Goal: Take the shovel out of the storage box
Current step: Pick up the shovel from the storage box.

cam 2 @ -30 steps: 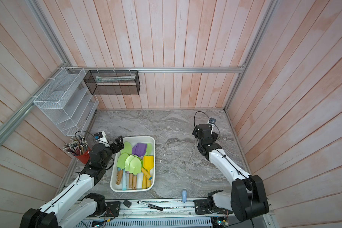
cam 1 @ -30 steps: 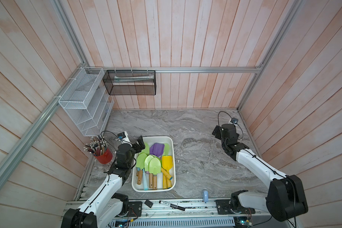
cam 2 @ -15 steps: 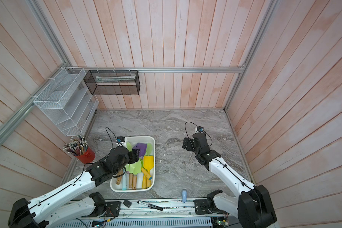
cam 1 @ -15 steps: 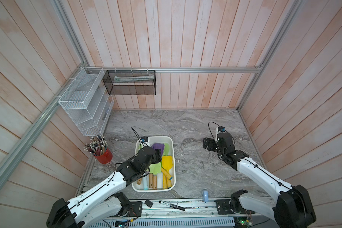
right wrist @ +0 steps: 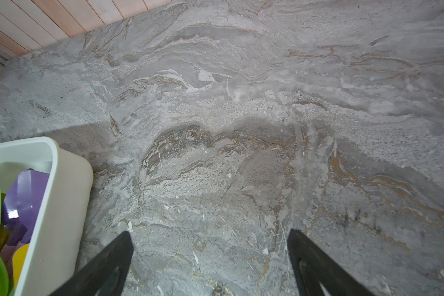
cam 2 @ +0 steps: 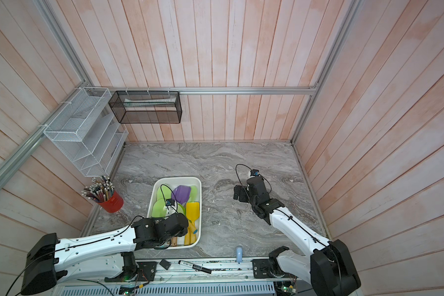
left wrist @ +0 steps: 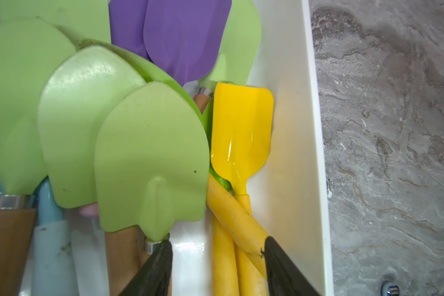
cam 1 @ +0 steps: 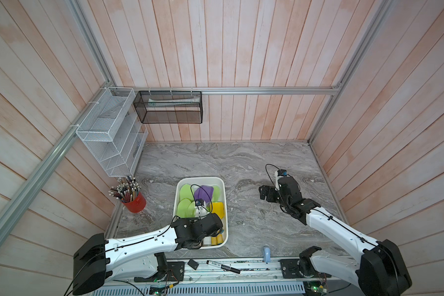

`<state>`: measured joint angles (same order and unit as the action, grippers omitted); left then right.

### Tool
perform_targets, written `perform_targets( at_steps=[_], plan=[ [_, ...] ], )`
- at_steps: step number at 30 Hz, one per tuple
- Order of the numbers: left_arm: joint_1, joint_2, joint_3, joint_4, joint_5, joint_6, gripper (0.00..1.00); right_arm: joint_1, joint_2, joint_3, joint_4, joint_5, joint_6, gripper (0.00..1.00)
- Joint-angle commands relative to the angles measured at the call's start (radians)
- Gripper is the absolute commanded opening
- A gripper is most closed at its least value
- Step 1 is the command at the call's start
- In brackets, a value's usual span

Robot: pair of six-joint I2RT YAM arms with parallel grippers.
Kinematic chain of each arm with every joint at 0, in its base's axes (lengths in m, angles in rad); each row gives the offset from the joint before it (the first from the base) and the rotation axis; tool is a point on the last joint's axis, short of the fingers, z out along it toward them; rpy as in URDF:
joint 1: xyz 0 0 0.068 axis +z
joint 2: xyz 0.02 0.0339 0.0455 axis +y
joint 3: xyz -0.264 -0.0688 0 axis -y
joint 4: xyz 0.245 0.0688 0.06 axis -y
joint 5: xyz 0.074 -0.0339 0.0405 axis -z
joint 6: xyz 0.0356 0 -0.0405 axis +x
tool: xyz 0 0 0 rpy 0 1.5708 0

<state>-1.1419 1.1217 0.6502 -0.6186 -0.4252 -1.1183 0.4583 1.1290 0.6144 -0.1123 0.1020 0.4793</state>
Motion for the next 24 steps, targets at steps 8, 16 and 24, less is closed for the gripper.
perform_targets(
  at_steps=[8, 16, 24],
  plan=[
    [-0.016, -0.01, -0.042, -0.072, -0.056, -0.109, 0.53, 0.008, -0.043, -0.068, -0.002, -0.018, 0.023, 0.95],
    [-0.018, 0.004, -0.075, -0.073, -0.055, -0.133, 0.53, 0.01, -0.033, -0.072, 0.01, -0.03, 0.03, 0.95],
    [-0.018, 0.023, -0.102, -0.021, -0.046, -0.126, 0.52, 0.01, -0.019, -0.088, 0.028, -0.043, 0.042, 0.94]
  ],
)
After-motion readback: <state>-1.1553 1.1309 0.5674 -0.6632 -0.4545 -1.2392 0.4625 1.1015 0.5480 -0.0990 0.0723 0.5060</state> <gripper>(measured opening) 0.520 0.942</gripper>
